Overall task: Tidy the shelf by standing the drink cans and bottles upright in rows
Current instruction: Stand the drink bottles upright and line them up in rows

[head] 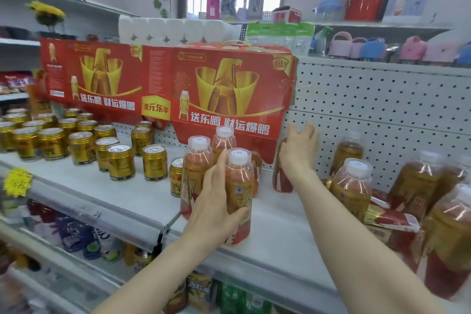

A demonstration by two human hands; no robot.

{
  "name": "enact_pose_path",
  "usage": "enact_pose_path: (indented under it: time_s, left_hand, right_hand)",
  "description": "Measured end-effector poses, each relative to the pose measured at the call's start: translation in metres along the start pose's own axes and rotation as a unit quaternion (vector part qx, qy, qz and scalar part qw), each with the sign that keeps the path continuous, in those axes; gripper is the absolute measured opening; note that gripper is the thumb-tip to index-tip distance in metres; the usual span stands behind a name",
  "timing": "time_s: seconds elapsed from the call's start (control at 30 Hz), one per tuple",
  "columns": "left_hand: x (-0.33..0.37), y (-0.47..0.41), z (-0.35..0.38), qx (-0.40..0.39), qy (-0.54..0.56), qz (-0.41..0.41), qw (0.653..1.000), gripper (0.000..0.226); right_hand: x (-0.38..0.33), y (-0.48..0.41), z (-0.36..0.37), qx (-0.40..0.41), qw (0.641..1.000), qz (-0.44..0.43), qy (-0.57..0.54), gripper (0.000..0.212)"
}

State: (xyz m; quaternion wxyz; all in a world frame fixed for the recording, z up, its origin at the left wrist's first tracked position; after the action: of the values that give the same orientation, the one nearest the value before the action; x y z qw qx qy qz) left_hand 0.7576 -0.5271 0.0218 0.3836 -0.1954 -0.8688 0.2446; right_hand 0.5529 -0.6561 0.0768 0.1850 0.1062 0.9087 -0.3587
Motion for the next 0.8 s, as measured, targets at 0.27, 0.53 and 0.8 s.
enact_pose_path:
  time_s: [0.27,0.53,0.8]
  left_hand:
    - [-0.003,0.000,-0.002,-0.006,-0.020,0.001,1.000,0.123]
    - [-0.004,0.001,-0.003,-0.006,-0.030,-0.008,0.999,0.121]
    - [-0.004,0.003,-0.003,-0.009,-0.042,-0.012,0.999,0.117]
  right_hand:
    - [-0.020,0.059,0.067,-0.346,0.934,-0.091,-0.028,0.061]
    - [-0.010,0.078,0.029,-0.332,0.938,-0.096,-0.036,0.045]
    - [0.017,0.100,-0.029,-0.308,0.948,-0.049,0.071,0.050]
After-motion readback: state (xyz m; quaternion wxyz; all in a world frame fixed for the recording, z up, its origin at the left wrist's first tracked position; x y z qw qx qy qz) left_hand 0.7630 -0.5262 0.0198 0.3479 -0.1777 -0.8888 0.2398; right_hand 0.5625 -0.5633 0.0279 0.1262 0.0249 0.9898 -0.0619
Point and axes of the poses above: each hand's wrist, its own y-axis away from the middle knuckle, its own z-axis out of the palm, x = y × z, the point moved 3 cm from there along -y, towards the middle knuckle, and after that the axes turned 3 degrees about -y, right-handed, at the moved point
